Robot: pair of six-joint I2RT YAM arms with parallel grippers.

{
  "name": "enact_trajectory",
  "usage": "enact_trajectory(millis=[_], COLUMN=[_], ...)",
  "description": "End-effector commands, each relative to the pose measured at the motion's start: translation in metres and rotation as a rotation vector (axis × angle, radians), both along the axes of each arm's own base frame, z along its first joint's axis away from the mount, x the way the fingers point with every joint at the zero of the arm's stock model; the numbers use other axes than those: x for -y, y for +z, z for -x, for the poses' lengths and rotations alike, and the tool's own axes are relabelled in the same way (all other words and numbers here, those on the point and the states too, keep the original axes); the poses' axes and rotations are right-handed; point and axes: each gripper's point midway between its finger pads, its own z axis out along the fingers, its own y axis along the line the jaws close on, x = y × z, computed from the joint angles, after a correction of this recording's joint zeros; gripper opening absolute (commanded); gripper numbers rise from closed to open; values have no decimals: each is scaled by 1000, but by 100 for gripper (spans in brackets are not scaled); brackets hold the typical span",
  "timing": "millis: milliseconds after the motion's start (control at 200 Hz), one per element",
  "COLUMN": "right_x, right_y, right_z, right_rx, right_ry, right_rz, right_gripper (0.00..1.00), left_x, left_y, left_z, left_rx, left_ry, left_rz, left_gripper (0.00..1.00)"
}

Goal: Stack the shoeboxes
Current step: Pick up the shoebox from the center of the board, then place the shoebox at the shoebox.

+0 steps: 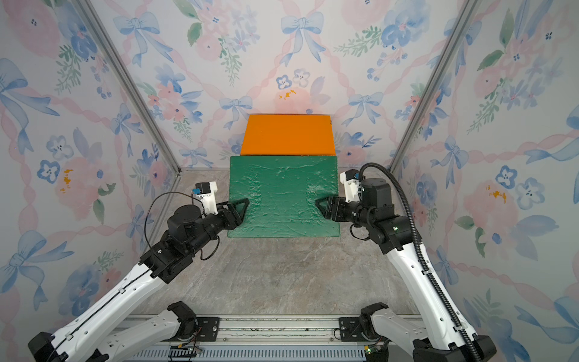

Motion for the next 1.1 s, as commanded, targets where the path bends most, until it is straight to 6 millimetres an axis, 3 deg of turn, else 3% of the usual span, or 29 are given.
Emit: enact_trajectory(millis=[0,360,1095], right_x=[-47,-51,-59], right_y=[31,53,86], right_z=[32,26,11], right_rx=[38,73,134], right_ry=[248,255,264], right_rz=[-110,-125,-142], right_gripper=[76,76,77], left_x=[54,59,73], left_y=[41,67,97], left_z=[33,34,25], left_rx=[92,139,191], left_ry=[-293,-315,-336], left_rz=[90,102,99], left_gripper=[67,67,66])
